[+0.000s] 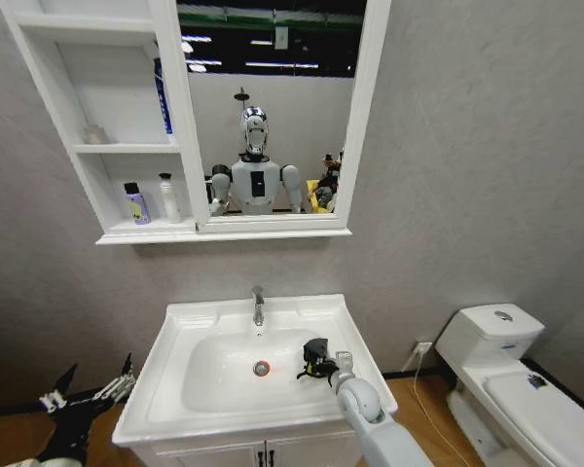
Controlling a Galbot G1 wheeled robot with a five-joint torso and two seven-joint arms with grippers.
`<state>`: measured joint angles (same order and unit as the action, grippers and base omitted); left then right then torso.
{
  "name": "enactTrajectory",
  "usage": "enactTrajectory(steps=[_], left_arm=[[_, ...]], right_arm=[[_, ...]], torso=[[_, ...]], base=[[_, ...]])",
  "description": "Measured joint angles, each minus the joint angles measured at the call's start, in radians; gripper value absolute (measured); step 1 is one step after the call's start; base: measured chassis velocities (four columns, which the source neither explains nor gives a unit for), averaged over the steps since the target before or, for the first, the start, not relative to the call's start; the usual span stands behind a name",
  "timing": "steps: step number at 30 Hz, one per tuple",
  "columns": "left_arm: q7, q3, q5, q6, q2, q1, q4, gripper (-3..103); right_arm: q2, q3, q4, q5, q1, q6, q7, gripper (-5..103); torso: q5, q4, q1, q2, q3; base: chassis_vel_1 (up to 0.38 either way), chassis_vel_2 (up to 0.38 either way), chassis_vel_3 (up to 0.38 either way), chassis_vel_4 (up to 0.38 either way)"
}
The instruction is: Move facial cleanser and shampoo from washbasin to cabinet, then wipe washbasin with towel.
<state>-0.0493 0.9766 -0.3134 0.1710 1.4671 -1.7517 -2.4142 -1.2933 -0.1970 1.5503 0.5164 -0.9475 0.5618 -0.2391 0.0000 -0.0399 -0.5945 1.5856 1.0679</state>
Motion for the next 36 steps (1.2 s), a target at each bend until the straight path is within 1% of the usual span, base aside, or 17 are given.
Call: enactTrajectory(steps=[2,5,7,11,13,19,21,22,24,31,36], left_arm=[[0.0,0.0,0.0,0.0,0.0,0.0,0.0,100],[0.0,0.0,0.0,0.0,0.0,0.0,0.0,100],[0.0,0.0,0.0,0.0,0.0,0.0,0.0,100],[0.0,0.0,0.0,0.0,0.0,0.0,0.0,100],[0.0,0.0,0.0,0.0,0.0,0.0,0.0,100],[0.0,0.0,0.0,0.0,0.0,0.0,0.0,100],[0.0,0.0,0.0,0.0,0.0,0.0,0.0,100],[0.0,0.0,0.0,0.0,0.0,0.0,0.0,100],[0.0,0.0,0.0,0.0,0.0,0.0,0.0,100],[0.0,0.0,0.0,0.0,0.0,0.0,0.0,100],[0.0,0.0,0.0,0.0,0.0,0.0,0.0,100]], right_arm=[[-0.014,0.007,-0.037,-0.004,0.011,-0.011,0.04,4],[-0.019,0.011,-0.045,-0.007,0.013,-0.014,0.047,4],[-0.045,0.037,-0.081,-0.023,0.028,-0.03,0.062,4],[-0.07,0.057,-0.119,-0.036,0.046,-0.039,0.069,4],[-0.098,0.07,-0.167,-0.049,0.073,-0.046,0.079,4],[-0.132,0.081,-0.234,-0.071,0.108,-0.055,0.103,4],[-0.162,0.086,-0.287,-0.095,0.133,-0.07,0.131,4],[-0.162,0.086,-0.287,-0.095,0.133,-0.07,0.131,4],[-0.188,0.09,-0.317,-0.101,0.146,-0.075,0.151,4],[-0.231,0.097,-0.385,-0.113,0.17,-0.093,0.188,4],[-0.284,0.101,-0.459,-0.137,0.212,-0.117,0.214,4]], torso=[[0.0,-0.0002,0.0,0.0,0.0],[0.0,-0.0002,0.0,0.0,0.0],[-0.0001,-0.0002,0.0,0.0,0.0],[0.0,-0.0001,0.0,0.0,0.0],[-0.0001,-0.0001,0.0,0.0,0.0],[-0.0002,-0.0001,0.0,0.0,0.0],[-0.0001,-0.0001,0.0,0.0,0.0],[-0.0001,-0.0001,0.0,0.0,0.0],[0.0,-0.0001,0.0,0.0,0.0],[-0.0002,-0.0003,0.0,0.0,0.0],[-0.0001,-0.0001,0.0,0.0,0.0]], base=[[0.0,0.0,0.0,0.0],[0.0,0.0,0.0,0.0],[0.0,0.0,0.0,0.0],[0.0,0.0,0.0,0.0],[0.0,0.0,0.0,0.0],[0.0,0.0,0.0,0.0],[0.0,0.0,0.0,0.0],[0.0,0.0,0.0,0.0],[0.0,0.0,0.0,0.0],[0.0,0.0,0.0,0.0],[0.0,0.0,0.0,0.0]])
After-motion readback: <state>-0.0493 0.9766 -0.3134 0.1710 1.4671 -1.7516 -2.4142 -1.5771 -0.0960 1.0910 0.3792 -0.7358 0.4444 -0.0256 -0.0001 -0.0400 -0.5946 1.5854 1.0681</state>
